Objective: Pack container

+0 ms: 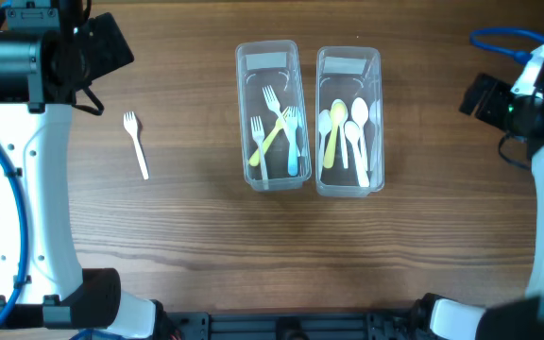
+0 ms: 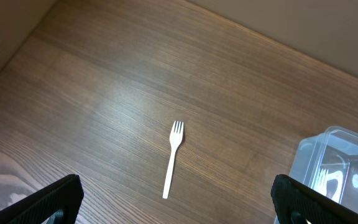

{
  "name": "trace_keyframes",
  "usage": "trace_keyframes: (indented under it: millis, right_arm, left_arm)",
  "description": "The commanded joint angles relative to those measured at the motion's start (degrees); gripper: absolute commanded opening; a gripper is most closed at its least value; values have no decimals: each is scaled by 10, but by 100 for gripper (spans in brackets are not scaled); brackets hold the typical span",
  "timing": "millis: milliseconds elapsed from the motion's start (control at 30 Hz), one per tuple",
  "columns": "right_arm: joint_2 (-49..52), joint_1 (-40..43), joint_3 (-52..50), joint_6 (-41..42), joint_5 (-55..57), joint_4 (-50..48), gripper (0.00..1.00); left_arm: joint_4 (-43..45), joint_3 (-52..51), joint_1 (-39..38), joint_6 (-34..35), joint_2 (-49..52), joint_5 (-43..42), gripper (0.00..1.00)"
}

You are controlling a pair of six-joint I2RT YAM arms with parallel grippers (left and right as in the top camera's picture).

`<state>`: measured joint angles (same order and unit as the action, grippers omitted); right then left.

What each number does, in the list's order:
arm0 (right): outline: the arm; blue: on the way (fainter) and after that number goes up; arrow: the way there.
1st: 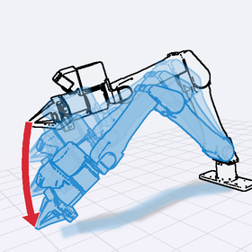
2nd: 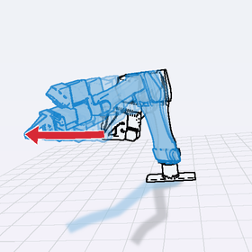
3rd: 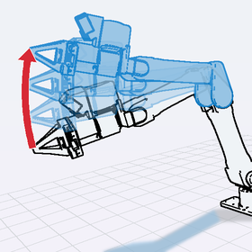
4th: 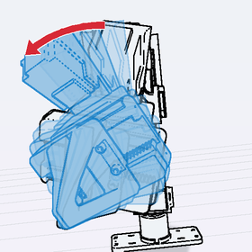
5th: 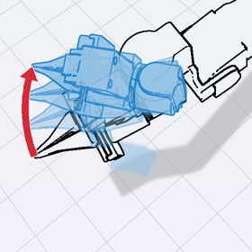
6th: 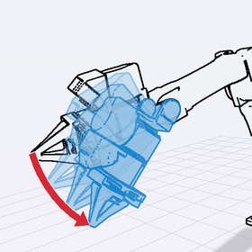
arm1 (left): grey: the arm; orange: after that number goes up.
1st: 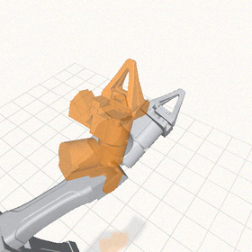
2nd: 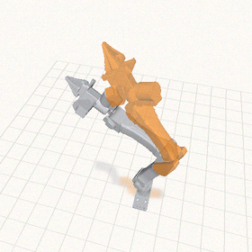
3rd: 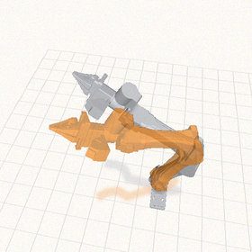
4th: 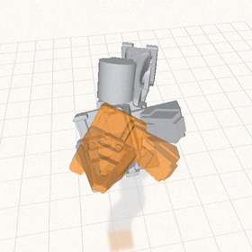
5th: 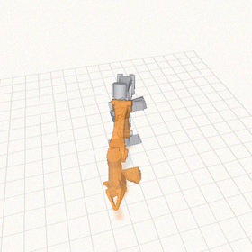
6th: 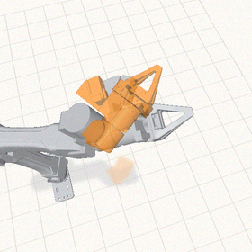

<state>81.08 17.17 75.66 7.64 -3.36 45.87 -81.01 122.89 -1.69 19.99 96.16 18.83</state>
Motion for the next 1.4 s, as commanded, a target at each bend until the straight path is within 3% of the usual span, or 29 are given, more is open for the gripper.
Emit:
trace_keyframes:
  millis: [0, 200, 433, 633, 833, 1033, 1367]
  right_arm:
    - [-66, -48, -2, 0, 4, -2, 100]
    - [-160, -152, -2, -2, 5, -1, 100]
    - [-262, -161, -30, -2, 43, -22, 100]
    - [-408, -161, -230, 1, 44, -172, 100]
    - [-570, -161, -458, 21, 33, -257, 100]
    - [-712, -161, -587, 30, 34, -257, 100]
    - [-806, -161, -686, 46, 34, -268, 100]
  left_arm:
    - [-1, -2, 3, -5, 1, 7, 100]
    - [-1, -2, 3, -5, 1, 7, 100]
    - [-1, -2, 3, -5, 1, 7, 100]
    - [-1, -2, 3, -5, 1, 7, 100]
    - [-1, -2, 3, -5, 1, 7, 100]
    - [-1, -2, 3, -5, 1, 7, 100]
    - [-1, -2, 3, -5, 1, 7, 100]
